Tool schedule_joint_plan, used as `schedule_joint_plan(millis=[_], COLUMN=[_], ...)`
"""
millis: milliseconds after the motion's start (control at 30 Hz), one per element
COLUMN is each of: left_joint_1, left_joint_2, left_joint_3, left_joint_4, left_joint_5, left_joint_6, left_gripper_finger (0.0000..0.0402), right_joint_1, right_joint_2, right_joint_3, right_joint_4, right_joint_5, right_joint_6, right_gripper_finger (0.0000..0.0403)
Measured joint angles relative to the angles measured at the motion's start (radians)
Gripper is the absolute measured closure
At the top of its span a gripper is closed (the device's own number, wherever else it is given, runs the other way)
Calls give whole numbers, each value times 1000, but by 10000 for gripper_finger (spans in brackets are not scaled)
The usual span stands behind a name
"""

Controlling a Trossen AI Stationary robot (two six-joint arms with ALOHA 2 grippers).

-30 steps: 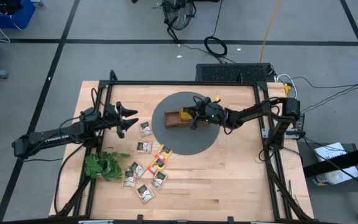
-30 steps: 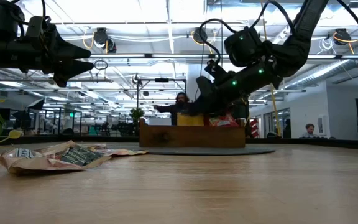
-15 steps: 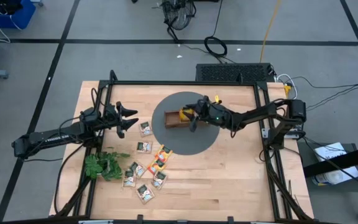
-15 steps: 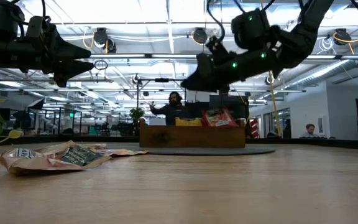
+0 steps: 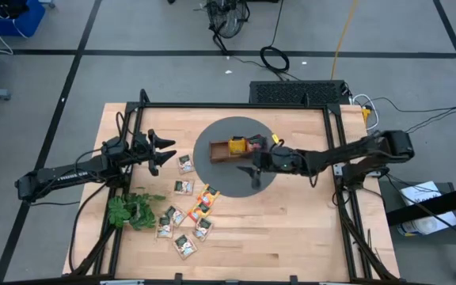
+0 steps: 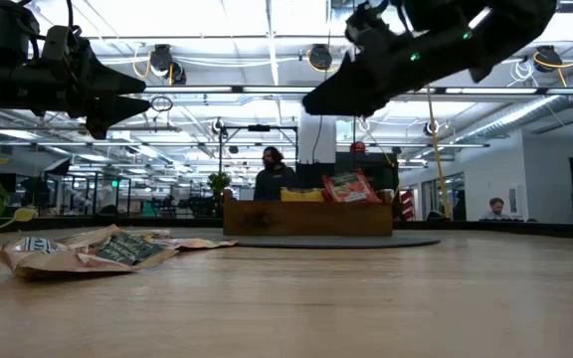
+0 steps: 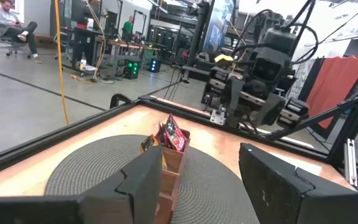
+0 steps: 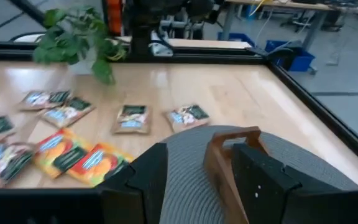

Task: Pick & Place Tea
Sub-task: Put the yellow tea bag into the middle section of the wooden organizer

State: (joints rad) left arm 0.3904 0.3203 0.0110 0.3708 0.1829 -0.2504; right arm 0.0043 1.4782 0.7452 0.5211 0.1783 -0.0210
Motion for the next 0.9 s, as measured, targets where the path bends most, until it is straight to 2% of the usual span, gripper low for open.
schedule_joint_plan(millis=[133,367,567,667,800,900], left_joint_1=[0,0,0,0,0,-3], left_joint_2=[0,0,0,0,2,9], left_joint_3=[0,0,0,0,0,4], left_joint_4=[0,8,6,-1,-9,-28], left_joint_5=[0,-7,-7,-7,13,106], left_joint_6=[0,-60,-85,-86,-86,-130], left_gripper_finger=[188,188,188,188,188,188], right_joint_1=[14,-8,-17,-18,-18,-17], right_joint_2=[-95,-301,-493,-576,-634,-648], right_joint_3=[-79,-446,-662,-729,-726,-726], right_joint_4=[-5,357,495,565,510,526], right_joint_5=[0,0,1,3,3,3], right_joint_6=[-44,-45,-13,9,0,-11], right_gripper_finger=[244,247,248,248,248,248])
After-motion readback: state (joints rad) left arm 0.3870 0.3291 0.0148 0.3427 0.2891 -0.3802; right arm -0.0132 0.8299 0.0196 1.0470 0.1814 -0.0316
